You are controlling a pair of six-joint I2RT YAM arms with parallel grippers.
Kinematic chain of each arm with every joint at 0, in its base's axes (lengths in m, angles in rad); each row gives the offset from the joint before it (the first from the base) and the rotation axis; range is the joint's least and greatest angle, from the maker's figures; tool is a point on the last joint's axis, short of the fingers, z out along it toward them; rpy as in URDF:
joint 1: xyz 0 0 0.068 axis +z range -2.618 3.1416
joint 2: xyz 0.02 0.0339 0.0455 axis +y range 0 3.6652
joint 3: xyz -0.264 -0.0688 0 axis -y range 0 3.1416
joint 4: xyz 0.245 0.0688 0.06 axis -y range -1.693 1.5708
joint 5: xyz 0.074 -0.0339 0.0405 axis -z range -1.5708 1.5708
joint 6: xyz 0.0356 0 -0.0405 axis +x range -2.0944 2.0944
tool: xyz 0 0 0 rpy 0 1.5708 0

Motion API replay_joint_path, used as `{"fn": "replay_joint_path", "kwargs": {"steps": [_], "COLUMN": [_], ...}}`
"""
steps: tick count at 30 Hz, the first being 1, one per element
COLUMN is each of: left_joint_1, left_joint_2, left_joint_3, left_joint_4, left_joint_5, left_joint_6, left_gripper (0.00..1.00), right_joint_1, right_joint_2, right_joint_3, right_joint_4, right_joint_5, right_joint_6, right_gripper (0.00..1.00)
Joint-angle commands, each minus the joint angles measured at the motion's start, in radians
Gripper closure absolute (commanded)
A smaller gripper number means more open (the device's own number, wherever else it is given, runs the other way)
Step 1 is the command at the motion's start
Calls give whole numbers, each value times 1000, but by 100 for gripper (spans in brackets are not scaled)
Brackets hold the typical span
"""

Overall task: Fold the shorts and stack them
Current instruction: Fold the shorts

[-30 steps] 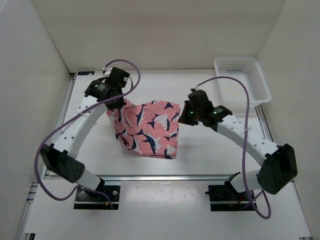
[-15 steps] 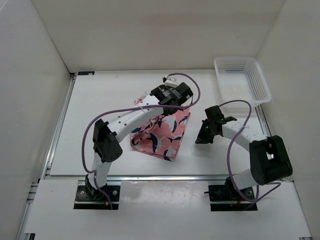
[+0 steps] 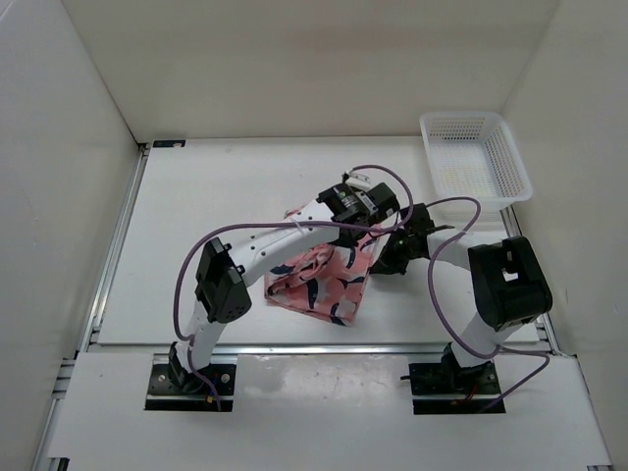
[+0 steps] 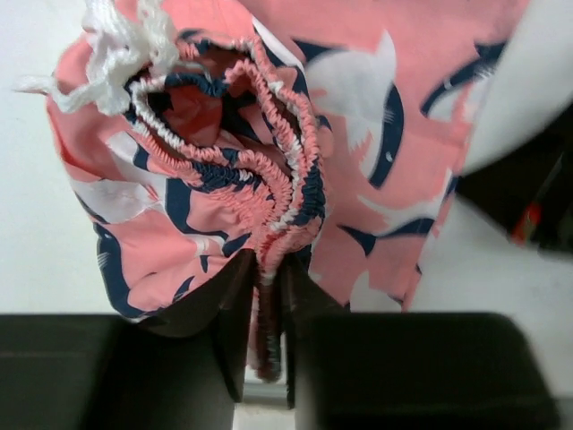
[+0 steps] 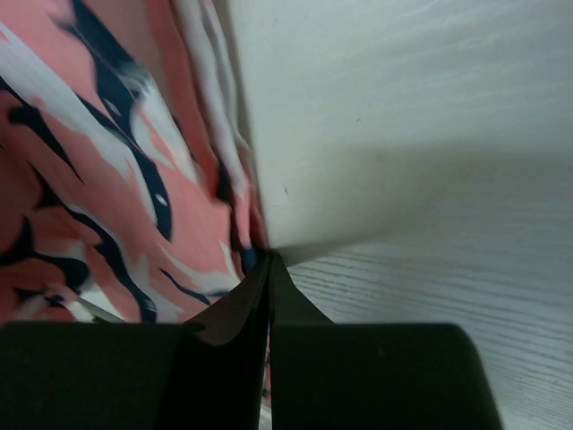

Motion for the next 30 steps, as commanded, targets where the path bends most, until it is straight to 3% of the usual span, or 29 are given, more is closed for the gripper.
{"fn": "replay_joint_path", "kwargs": {"steps": [1, 3, 4, 7, 11, 14, 15, 17, 21, 22, 25, 30], "left_joint_1": [-35, -35, -24, 13, 105, 198, 224, 290, 369, 378, 389, 389], "left_joint_2": [-31, -54, -71, -167, -287, -366, -381, -427, -488, -498, -524, -533], "left_joint_3": [-29, -40, -40, -40, -101, -243, -283, -387, -486, -495, -521, -543], "left_joint_4": [-41, -41, -50, -50, -17, 43, 90, 134, 190, 191, 191, 191], "left_joint_5": [144, 166, 166, 223, 246, 287, 324, 358, 392, 392, 392, 392], "left_joint_6": [11, 20, 20, 43, 61, 86, 99, 109, 119, 119, 129, 129], "left_gripper": [68, 42, 1, 1, 1, 11, 15, 15, 15, 15, 15, 17], "right_joint_1": [-41, -50, -50, -50, -50, 14, 39, 128, 258, 287, 298, 298], "right_joint_2": [16, -13, -26, -75, -162, -216, -216, -216, -123, -65, 52, 178], "right_joint_3": [-12, -21, -21, -21, -21, 22, 68, 122, 257, 280, 361, 451], "right_joint_4": [-4, -27, -37, -76, -109, -139, -153, -167, -181, -191, -204, -204], "right_joint_5": [38, 58, 76, 108, 140, 171, 171, 183, 217, 217, 242, 315], "right_joint_6": [0, -33, -42, -75, -105, -131, -154, -180, -251, -263, -291, -309], "right_gripper": [99, 98, 96, 94, 83, 60, 40, 25, 20, 15, 9, 11]}}
